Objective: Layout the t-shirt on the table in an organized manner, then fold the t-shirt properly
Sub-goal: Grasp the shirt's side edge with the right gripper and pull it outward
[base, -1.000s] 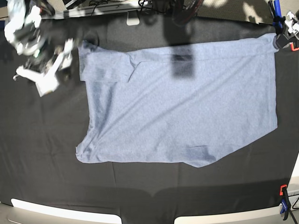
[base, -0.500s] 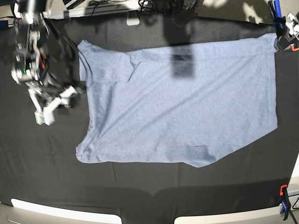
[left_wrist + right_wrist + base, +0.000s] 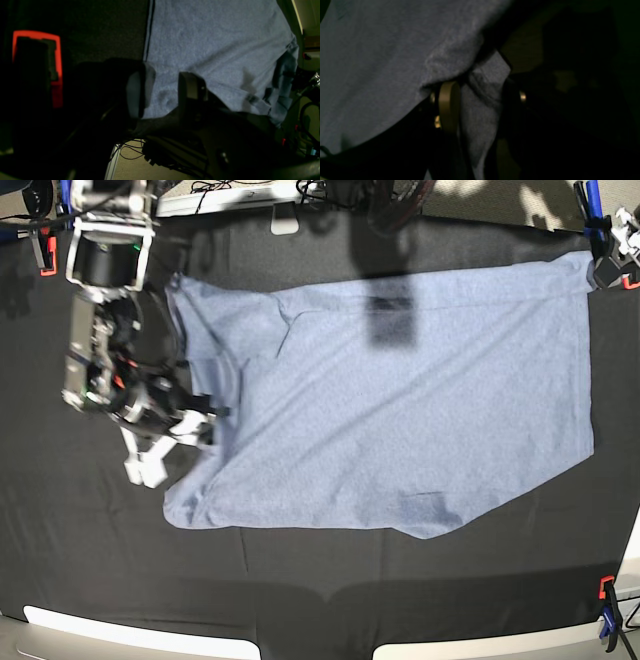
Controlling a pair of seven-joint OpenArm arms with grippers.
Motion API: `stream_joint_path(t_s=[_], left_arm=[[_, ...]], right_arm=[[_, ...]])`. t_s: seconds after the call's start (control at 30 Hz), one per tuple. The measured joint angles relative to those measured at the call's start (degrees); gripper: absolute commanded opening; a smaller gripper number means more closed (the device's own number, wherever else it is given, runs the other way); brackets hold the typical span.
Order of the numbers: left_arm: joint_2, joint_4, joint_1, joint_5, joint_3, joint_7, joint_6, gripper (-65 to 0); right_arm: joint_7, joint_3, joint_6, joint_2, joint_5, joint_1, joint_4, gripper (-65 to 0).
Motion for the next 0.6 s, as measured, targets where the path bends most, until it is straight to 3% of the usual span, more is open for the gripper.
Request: stream_joint_path(t_s=[0.1,0.13,0.27,0.43,0.6], left_arm=[[0.00,0.00,0.00,0.00,0.00,0.00,-0.02,-41.8],[0.00,0.00,0.00,0.00,0.00,0.00,0.00,-41.8],[-0.02,0.00,0.00,0.00,0.00,0.00,-0.02,-41.8],[0.00,0.00,0.00,0.00,0.00,0.00,0.00,-41.8],[0.02,0.00,0.00,0.00,0.00,0.00,-0.02,-41.8]], right_arm=[[-0.39,0.02,-0.81,-0.44,-0.48,-0.04,0.02,-36.9],[-0.72,0.02,-1.05,-0.57,-1.60,0.04,0.09,-39.8],[-0.66,0.09,-1.53,-0.87,-5.09,0.26,0.13,-65.0],[0.79,0.07,-1.46,-0.98,-8.81,0.13,0.57,-65.0],[-2.27,0.48,-1.51,0.66,-10.21,-2.10,4.94,-65.0]])
